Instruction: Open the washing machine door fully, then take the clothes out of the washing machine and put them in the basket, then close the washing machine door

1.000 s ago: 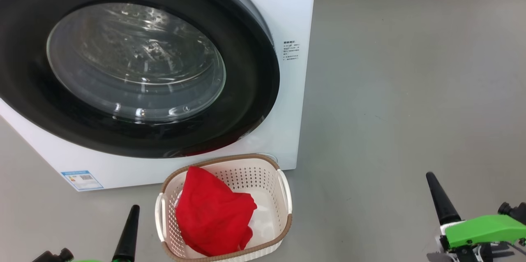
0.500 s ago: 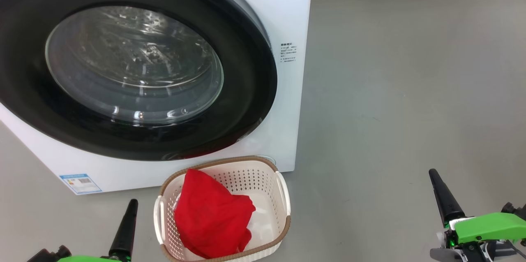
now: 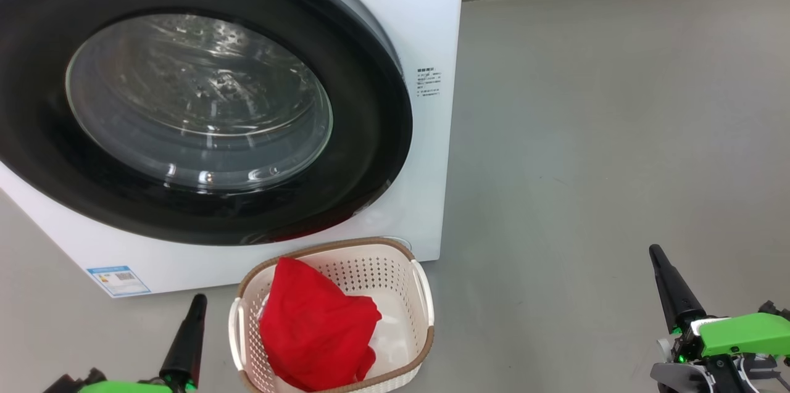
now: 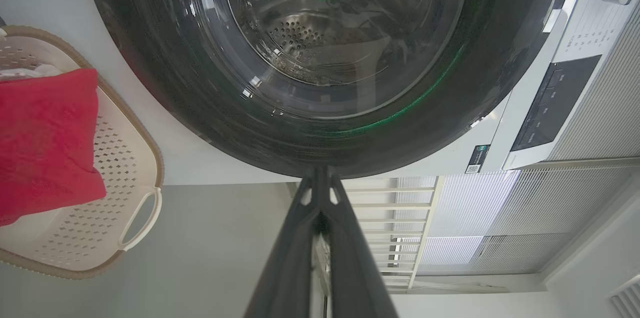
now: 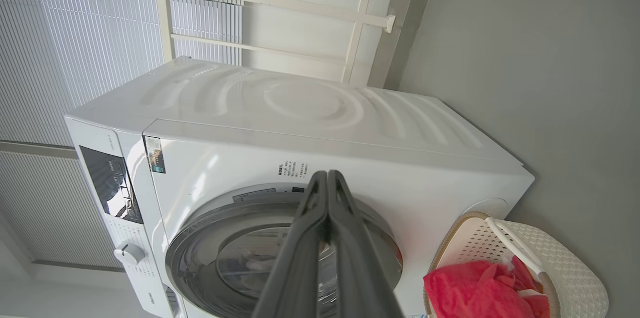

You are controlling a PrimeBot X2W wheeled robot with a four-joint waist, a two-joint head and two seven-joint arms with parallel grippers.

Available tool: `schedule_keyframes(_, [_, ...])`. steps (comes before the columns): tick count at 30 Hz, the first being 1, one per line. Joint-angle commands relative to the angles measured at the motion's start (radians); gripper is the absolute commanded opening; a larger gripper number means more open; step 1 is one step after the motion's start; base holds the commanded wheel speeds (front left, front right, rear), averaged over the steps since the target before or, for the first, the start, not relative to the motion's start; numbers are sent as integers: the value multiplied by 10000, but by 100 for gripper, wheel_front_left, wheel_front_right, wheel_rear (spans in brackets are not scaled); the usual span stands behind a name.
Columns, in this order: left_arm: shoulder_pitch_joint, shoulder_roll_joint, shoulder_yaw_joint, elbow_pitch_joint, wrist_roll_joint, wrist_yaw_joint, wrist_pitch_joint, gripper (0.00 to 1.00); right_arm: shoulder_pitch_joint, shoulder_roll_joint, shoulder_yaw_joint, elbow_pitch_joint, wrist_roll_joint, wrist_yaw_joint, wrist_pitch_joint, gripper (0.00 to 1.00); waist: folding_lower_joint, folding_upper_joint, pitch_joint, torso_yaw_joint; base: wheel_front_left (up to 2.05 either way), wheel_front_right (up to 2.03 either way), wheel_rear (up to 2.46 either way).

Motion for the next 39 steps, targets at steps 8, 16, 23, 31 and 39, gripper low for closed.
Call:
schedule_keyframes(8, [-536,146,401,-216,-381,-69,165,0,-583,-36,107,-344,394,-7,144,0,-1,0,-17,-14,0,0,0])
schedule_keyframes(16, [-537,139,411,-216,-372,-69,173,0,-584,-30,97,-343,386,-7,151,0,-1,0,-17,-14,0,0,0])
schedule_keyframes(23, [-537,133,420,-215,-365,-69,180,0,-585,-25,90,-343,380,-7,157,0,-1,0,-17,-14,0,0,0])
schedule_keyframes(31, [-538,128,428,-215,-358,-69,186,0,-586,-20,83,-342,374,-7,163,0,-1,0,-17,-14,0,0,0])
schedule_keyframes(39, [-539,122,436,-214,-352,-69,193,0,-586,-15,76,-342,368,-7,168,0,-1,0,-17,-14,0,0,0])
